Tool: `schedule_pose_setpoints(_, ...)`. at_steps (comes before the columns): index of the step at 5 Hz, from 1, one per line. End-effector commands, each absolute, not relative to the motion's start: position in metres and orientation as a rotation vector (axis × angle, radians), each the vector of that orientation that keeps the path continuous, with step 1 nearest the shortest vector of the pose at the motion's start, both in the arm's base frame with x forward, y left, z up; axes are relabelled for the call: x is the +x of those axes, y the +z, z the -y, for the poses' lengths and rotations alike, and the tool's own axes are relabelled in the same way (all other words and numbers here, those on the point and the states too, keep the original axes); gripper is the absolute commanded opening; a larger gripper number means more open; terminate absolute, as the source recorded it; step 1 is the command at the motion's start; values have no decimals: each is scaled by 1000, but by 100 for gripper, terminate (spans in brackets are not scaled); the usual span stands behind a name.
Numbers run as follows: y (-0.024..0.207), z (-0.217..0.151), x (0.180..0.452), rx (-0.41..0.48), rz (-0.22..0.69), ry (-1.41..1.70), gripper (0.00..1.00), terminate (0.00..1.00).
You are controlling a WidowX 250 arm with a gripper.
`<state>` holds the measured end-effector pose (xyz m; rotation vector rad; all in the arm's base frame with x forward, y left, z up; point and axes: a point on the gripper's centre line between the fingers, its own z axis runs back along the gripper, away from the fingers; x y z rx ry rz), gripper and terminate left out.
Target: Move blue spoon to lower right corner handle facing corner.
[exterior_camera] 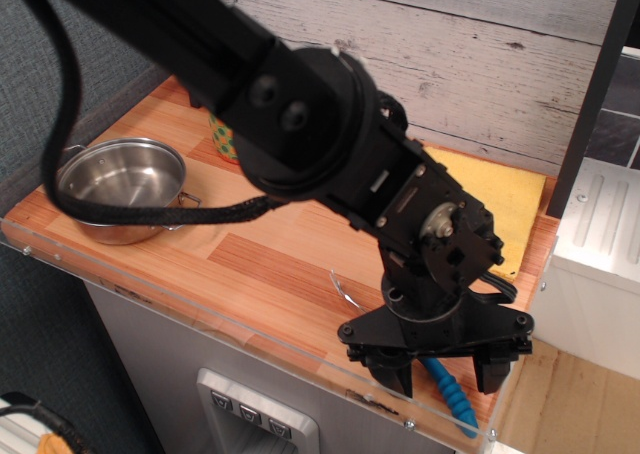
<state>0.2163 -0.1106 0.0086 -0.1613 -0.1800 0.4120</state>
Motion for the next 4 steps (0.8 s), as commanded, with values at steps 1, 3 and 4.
schedule_pose_setpoints(1, 47, 98, 224, -177, 225, 418, 100, 0)
schedule_pose_setpoints(3, 85, 90, 234, -172, 226, 346, 100, 0)
schedule_pose_setpoints(4, 97, 77, 241, -204, 162, 147, 100, 100)
